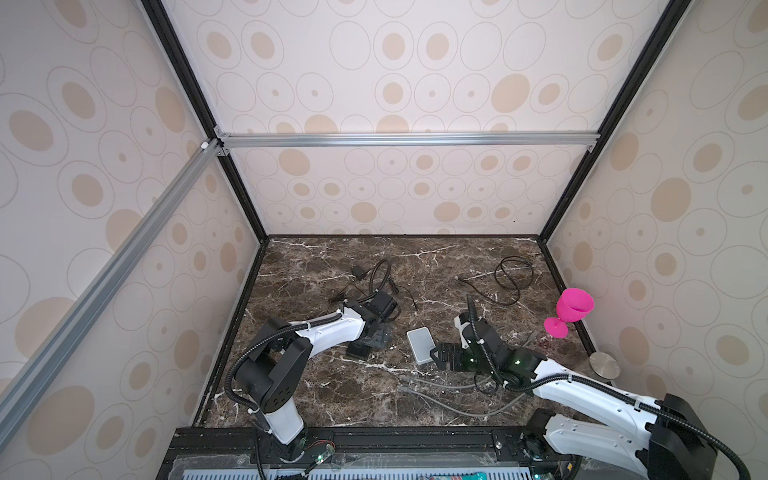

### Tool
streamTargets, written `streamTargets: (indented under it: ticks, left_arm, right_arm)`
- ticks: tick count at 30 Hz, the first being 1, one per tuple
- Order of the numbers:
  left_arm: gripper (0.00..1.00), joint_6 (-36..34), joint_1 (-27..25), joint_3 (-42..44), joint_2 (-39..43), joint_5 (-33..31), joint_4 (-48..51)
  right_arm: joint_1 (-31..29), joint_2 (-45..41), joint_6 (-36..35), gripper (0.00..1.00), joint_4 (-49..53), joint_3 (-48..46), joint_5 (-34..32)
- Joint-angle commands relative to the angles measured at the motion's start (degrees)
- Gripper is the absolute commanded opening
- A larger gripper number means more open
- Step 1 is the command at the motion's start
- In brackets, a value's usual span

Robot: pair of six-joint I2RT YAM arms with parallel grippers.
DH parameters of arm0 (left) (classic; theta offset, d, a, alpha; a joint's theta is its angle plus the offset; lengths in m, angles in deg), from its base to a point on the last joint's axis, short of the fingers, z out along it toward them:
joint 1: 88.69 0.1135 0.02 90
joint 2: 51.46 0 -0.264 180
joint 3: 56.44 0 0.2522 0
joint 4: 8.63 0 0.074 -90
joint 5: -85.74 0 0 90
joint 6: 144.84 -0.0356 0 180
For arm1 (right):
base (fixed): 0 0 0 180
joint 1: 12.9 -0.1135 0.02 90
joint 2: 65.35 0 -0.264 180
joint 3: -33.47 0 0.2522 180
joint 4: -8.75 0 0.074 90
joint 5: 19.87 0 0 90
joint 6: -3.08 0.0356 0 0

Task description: Insert the plug into the switch port

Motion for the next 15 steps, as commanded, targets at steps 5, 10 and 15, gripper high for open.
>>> streamTargets:
  ticks: [5, 10, 15]
  left_arm:
    - [0.76, -3.0, -0.04, 1.65, -1.79, 3.53, -1.81]
    - [0.67, -5.07, 0.24, 1.37, -2.97, 6.45, -2.19]
    - [0.65, -7.91, 0.26, 2.15, -1.81, 9.22, -2.55]
  right_arm:
    - [0.3, -1.46, 1.33, 1.0, -0.43, -1.31, -0.23]
    - [0.27, -2.83, 1.79, 1.0, -0.34, -2.11, -0.38]
    - [0.26, -3.24, 1.95, 1.0, -0.34, -2.35, -0.49]
